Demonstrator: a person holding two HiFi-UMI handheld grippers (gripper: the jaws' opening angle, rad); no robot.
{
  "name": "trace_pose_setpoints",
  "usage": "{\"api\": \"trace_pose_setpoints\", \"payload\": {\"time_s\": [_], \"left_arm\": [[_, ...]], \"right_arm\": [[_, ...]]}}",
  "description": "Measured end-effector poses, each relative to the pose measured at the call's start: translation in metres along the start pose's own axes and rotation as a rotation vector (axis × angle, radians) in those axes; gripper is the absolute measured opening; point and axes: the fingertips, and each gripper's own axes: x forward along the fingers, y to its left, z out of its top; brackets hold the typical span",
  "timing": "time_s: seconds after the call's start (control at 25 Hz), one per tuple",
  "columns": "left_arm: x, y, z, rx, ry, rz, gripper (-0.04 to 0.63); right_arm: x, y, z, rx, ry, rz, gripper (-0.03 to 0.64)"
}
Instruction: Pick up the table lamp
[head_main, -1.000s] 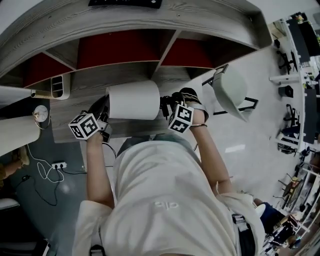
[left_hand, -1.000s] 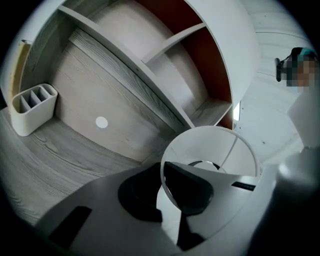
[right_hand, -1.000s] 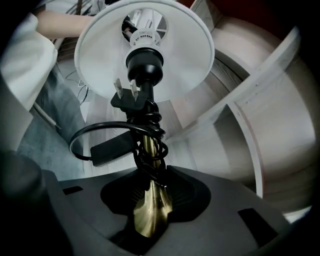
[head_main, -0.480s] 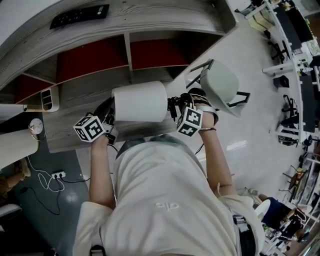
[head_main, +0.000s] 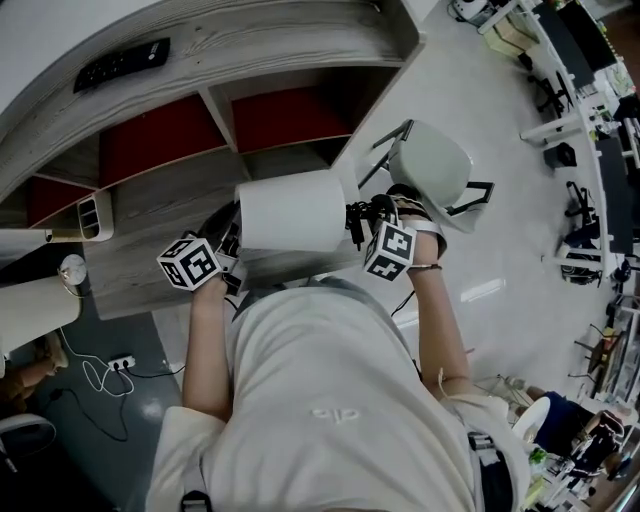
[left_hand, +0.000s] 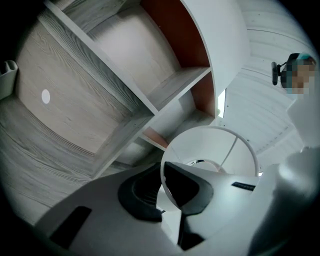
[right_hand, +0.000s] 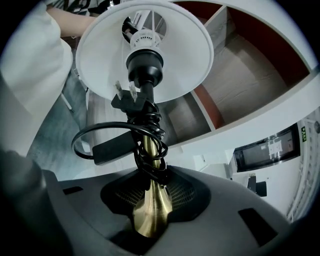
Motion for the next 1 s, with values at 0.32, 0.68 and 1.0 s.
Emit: {"api": "trace_pose_setpoints", "payload": {"time_s": [0.32, 0.68, 1.0], "left_arm": [[0.012, -0.013, -0.004, 0.009, 0.027, -0.015, 0.035], [0.008, -0.009, -0.005, 0.010, 0.039, -0.003, 0.035], [-0.003, -0.003, -0.001, 0.008, 0.035, -0.001, 0.035]], "right_arm": [[-0.008, 0.000, -0.014, 0.018, -0.002, -0.001, 0.149], [-0.007, 0.006, -0.011, 0.024, -0.005, -0.012, 0.149], [-0.005, 0.012, -0.001, 0.028, -0.008, -0.005, 0.149]]}}
